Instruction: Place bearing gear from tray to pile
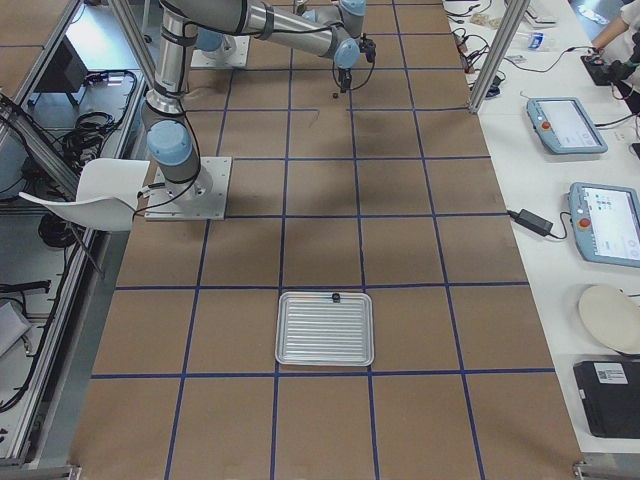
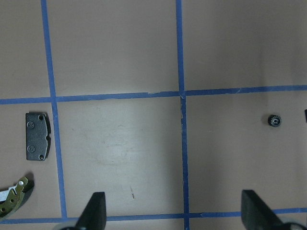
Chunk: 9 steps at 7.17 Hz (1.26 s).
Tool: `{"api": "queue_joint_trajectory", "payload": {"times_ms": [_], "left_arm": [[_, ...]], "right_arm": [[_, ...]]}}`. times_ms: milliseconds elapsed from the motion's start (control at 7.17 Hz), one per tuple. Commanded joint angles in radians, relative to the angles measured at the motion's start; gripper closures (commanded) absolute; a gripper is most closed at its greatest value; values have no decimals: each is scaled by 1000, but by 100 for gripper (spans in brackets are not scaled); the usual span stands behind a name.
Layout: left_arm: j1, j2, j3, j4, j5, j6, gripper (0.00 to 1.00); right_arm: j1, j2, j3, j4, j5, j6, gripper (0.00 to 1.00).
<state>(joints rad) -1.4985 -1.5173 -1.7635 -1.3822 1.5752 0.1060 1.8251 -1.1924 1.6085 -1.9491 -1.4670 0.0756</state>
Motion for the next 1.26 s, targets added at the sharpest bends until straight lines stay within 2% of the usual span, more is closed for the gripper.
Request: {"api": "queue_joint_trajectory", "payload": {"times_ms": [0, 279, 419, 558, 698, 977, 1116], "left_arm": [[0, -15, -17, 2, -4, 0, 0], [-28, -64, -37, 50, -23, -75, 0], [-82, -96, -50, 122, -52, -119, 0], [-142, -139, -51, 143, -49, -138, 0], [-188, -183, -51, 169, -52, -170, 0], [-259, -292, -51, 282, -50, -210, 0], [-293, -341, -51, 325, -49, -212, 0]], "right_arm": [[-355, -119, 2, 146, -98, -523, 0], [-630, -144, 5, 148, -156, -935, 0], [-761, -141, 7, 145, -162, -1173, 0], [-871, -132, 14, 133, -156, -1402, 0], [-1000, -101, 36, 109, -145, -1548, 0], [-1099, 35, 36, -107, -142, -1835, 0], [-1124, 106, 37, -155, -139, -1998, 0]]}}
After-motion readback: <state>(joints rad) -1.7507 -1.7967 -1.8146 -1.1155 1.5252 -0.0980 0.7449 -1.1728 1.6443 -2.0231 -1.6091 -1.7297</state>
